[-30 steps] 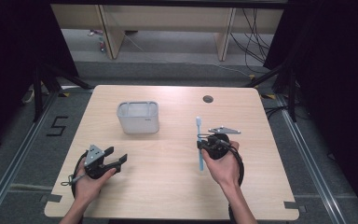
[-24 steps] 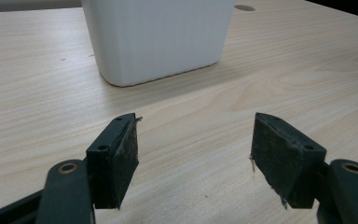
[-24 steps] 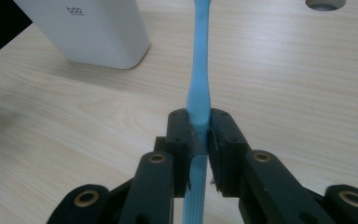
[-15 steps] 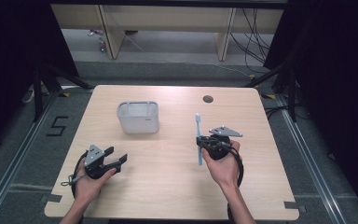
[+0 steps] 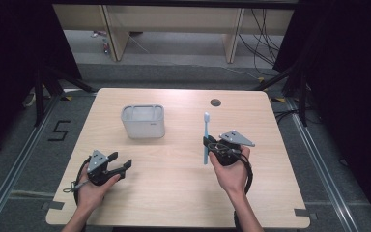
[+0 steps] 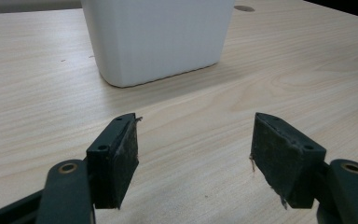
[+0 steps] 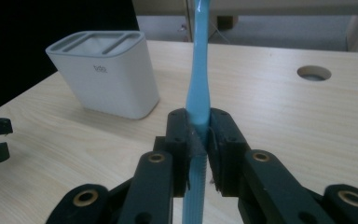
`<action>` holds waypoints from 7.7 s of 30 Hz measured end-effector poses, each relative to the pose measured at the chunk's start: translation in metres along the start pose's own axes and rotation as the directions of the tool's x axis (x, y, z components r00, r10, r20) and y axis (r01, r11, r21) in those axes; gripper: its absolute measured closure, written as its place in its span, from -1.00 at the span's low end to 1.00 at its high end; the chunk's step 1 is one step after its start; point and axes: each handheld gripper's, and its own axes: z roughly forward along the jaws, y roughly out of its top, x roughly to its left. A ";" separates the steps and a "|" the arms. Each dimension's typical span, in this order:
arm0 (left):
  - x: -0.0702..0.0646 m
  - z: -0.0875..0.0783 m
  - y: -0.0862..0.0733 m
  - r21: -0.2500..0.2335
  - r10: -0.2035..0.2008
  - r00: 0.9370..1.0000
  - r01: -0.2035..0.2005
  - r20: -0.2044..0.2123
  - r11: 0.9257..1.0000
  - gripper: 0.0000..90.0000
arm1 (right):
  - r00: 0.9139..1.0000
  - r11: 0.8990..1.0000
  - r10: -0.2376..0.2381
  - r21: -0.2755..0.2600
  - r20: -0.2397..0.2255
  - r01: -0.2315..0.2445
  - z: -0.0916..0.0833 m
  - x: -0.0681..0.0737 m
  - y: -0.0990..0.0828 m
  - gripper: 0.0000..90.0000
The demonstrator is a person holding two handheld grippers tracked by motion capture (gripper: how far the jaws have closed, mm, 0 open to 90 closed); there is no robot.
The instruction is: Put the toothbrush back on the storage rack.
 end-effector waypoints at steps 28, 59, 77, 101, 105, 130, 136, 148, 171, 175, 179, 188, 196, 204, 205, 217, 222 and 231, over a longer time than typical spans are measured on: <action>-0.012 -0.003 0.009 -0.116 0.049 0.998 -0.043 0.049 0.992 -0.29 | 0.997 0.979 -0.072 -0.188 0.009 0.073 -0.005 0.004 -0.008 0.76; -0.098 0.033 0.075 -0.177 0.244 0.922 -0.197 0.300 0.964 -0.22 | 0.995 0.971 -0.096 -0.224 -0.039 0.085 0.008 0.032 0.000 0.76; -0.121 0.065 0.095 -0.153 0.230 0.898 -0.185 0.376 0.971 0.04 | 0.991 0.968 -0.112 -0.234 -0.077 0.091 0.019 0.053 0.004 0.76; -0.123 0.079 0.095 -0.190 0.198 0.920 -0.139 0.337 0.972 0.71 | 0.988 0.967 -0.122 -0.235 -0.098 0.096 0.021 0.063 0.003 0.76; -0.122 0.078 0.095 -0.187 0.191 0.924 -0.134 0.332 0.973 0.82 | 0.988 0.967 -0.128 -0.233 -0.091 0.104 0.022 0.065 0.003 0.75; -0.098 0.069 0.097 -0.191 0.180 0.945 -0.130 0.274 0.973 0.85 | 0.986 0.978 -0.136 -0.169 -0.092 0.119 -0.003 0.032 0.006 0.24; -0.087 0.064 0.100 -0.206 0.171 0.953 -0.120 0.252 0.971 0.85 | 0.987 0.978 -0.153 -0.152 -0.044 0.145 -0.014 0.008 -0.003 0.24; -0.075 0.058 0.099 -0.215 0.173 0.959 -0.125 0.224 0.969 0.85 | 0.988 0.979 -0.150 -0.135 0.032 0.153 -0.025 -0.023 -0.018 0.14; -0.044 0.044 0.113 -0.268 0.167 0.975 -0.123 0.147 0.956 0.85 | 0.986 0.988 -0.086 -0.118 0.146 0.103 -0.041 -0.078 -0.056 0.09; -0.039 0.042 0.114 -0.274 0.160 0.978 -0.118 0.136 0.955 0.85 | 0.983 0.985 -0.096 -0.127 0.159 0.117 -0.041 -0.079 -0.060 0.09; -0.035 0.039 0.117 -0.283 0.155 0.980 -0.115 0.125 0.952 0.85 | 0.980 0.983 -0.117 -0.122 0.161 0.138 -0.038 -0.079 -0.064 0.08; -0.025 0.035 0.123 -0.293 0.146 0.984 -0.109 0.106 0.950 0.85 | 0.983 0.985 -0.086 -0.137 0.164 0.109 -0.036 -0.079 -0.072 0.08; -0.019 0.034 0.129 -0.307 0.145 0.986 -0.112 0.086 0.945 0.85 | 0.983 0.984 -0.094 -0.135 0.158 0.116 -0.033 -0.080 -0.078 0.08; -0.012 0.032 0.136 -0.328 0.148 0.987 -0.121 0.059 0.937 0.85 | 0.983 0.988 -0.078 -0.121 0.164 0.098 -0.031 -0.079 -0.083 0.08; -0.012 0.032 0.136 -0.328 0.148 0.987 -0.121 0.059 0.937 0.85 | 0.983 0.988 -0.078 -0.121 0.164 0.098 -0.031 -0.079 -0.083 0.08; -0.004 0.035 0.140 -0.330 0.144 0.989 -0.126 0.028 0.935 0.85 | 0.985 0.986 -0.076 -0.132 0.153 0.097 -0.027 -0.080 -0.087 0.08; -0.002 0.037 0.142 -0.332 0.148 0.989 -0.133 0.019 0.934 0.85 | 0.980 0.982 -0.112 -0.130 0.168 0.134 -0.028 -0.083 -0.087 0.08; 0.003 0.043 0.144 -0.330 0.147 0.989 -0.138 0.004 0.934 0.85 | 0.985 0.988 -0.072 -0.127 0.157 0.093 -0.030 -0.079 -0.088 0.10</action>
